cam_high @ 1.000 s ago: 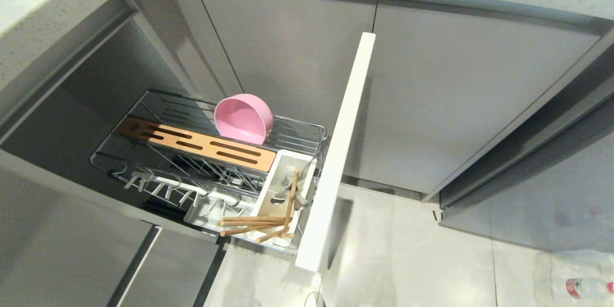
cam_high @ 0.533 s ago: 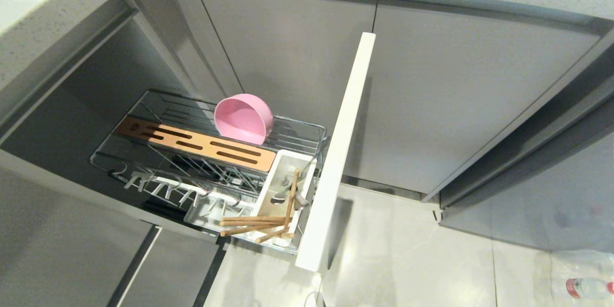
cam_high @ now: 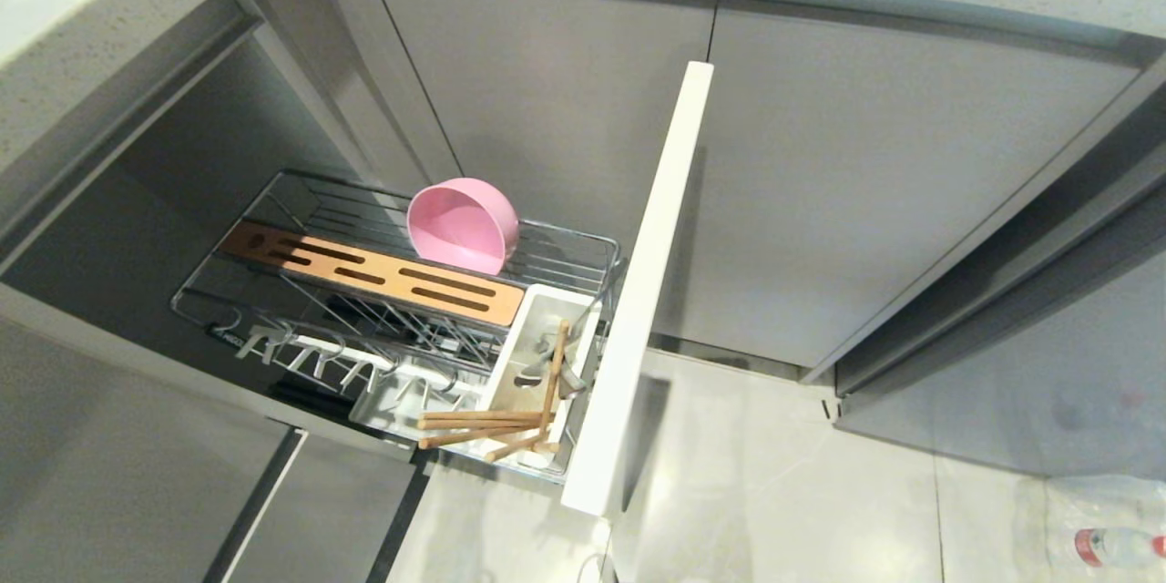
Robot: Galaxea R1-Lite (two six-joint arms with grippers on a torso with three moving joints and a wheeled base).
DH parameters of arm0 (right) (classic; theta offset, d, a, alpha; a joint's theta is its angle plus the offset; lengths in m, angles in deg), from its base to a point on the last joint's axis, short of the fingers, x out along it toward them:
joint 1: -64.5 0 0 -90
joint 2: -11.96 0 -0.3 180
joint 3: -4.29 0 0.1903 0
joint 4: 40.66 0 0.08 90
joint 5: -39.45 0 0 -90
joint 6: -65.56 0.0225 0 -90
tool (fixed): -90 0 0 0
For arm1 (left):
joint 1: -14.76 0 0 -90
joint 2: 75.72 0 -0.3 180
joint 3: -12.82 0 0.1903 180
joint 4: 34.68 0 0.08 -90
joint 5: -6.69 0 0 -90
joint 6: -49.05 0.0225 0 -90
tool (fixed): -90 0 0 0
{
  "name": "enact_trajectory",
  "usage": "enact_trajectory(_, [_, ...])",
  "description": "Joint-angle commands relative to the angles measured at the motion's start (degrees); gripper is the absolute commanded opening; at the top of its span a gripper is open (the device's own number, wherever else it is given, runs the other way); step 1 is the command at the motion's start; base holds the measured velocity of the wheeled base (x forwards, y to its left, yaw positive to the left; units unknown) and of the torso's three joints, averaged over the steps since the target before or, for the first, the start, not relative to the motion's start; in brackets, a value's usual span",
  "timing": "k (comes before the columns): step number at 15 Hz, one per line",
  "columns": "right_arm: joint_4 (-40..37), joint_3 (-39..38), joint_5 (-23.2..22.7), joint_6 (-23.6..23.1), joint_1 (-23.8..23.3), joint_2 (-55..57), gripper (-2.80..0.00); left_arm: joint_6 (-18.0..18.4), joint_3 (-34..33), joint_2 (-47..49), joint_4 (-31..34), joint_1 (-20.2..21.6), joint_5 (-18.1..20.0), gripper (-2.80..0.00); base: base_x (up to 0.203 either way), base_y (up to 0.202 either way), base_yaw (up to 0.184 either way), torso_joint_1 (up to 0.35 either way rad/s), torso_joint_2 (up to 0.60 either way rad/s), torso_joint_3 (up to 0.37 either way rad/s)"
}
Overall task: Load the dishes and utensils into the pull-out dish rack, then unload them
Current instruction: Pick up the plate and place it in the cupboard
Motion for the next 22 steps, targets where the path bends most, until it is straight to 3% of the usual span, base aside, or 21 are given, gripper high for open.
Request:
enact_trajectory(1, [0.01, -0.09, 0.0, 0.04, 0.01, 0.02, -2.8, -0.91, -0.32, 0.35, 0.29, 0.19, -0.08, 0.0, 0.0, 0.0, 0.0, 0.0, 0.0, 0.0])
enact_trajectory(7, [0.02, -0.09, 0.0, 0.04, 0.01, 0.02, -2.8, -3.43, -0.34, 2.3, 0.31, 3.7, 0.55, 0.0, 0.0, 0.0, 0.0, 0.0, 0.0, 0.0])
enact_trajectory(11, [0.0, -0.09, 0.0, 0.04, 0.01, 0.02, -2.8, -6.56, -0.42, 2.76, 0.39, 5.04, 5.03, 0.0, 0.0, 0.0, 0.0, 0.0, 0.0, 0.0])
enact_trajectory(22, [0.01, -0.09, 0.0, 0.04, 0.01, 0.02, -2.8, -8.17, -1.48, 2.91, 0.31, 6.07, 8.04, 0.0, 0.0, 0.0, 0.0, 0.0, 0.0, 0.0])
